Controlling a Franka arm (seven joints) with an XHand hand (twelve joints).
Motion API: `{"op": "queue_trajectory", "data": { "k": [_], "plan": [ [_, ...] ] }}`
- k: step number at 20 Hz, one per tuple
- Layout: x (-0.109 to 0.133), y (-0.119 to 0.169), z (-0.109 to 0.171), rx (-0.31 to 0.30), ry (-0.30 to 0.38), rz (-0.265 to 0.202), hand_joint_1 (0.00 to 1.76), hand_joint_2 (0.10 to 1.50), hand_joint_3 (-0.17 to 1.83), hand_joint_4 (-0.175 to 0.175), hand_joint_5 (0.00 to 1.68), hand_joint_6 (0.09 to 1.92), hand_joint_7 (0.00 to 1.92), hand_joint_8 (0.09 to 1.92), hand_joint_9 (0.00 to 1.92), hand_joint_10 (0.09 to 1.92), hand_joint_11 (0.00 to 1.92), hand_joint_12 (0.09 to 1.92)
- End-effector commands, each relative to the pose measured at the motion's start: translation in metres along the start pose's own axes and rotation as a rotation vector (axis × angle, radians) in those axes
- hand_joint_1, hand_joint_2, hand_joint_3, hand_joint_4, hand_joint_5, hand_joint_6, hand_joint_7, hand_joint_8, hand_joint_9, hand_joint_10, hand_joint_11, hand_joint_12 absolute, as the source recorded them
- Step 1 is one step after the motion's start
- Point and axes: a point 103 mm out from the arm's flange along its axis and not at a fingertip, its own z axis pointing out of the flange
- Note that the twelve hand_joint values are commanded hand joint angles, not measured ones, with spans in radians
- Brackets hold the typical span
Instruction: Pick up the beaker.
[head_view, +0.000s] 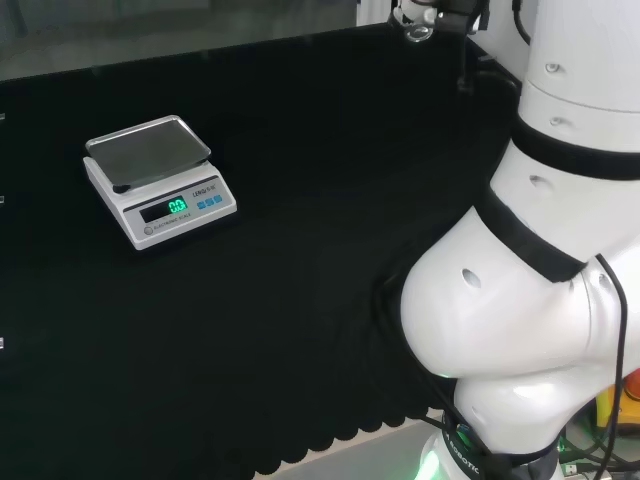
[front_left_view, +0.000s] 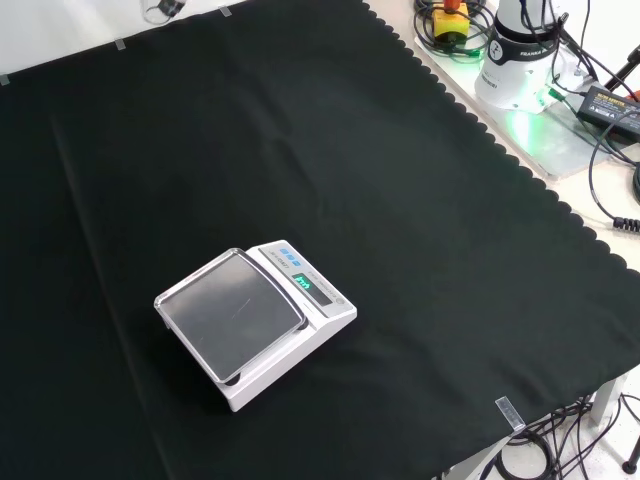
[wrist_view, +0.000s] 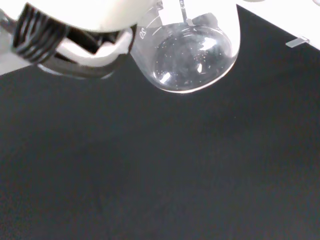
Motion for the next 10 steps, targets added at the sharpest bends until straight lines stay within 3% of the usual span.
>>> {"op": "queue_trajectory", "data": {
  "k": [1,10],
  "plan": [
    [0.106,-0.13,-0.054,0.005,0.283,-0.228,1.21,0.51,0.9,-0.175,1.33,0.69,1.76,0.51,1.91,0.48,1.56,0.8],
    [0.174,-0.168,-0.047,0.012,0.238,-0.256,1.21,0.51,0.9,-0.175,1.33,0.69,1.77,0.51,1.91,0.48,1.55,0.8]
  ]
}}
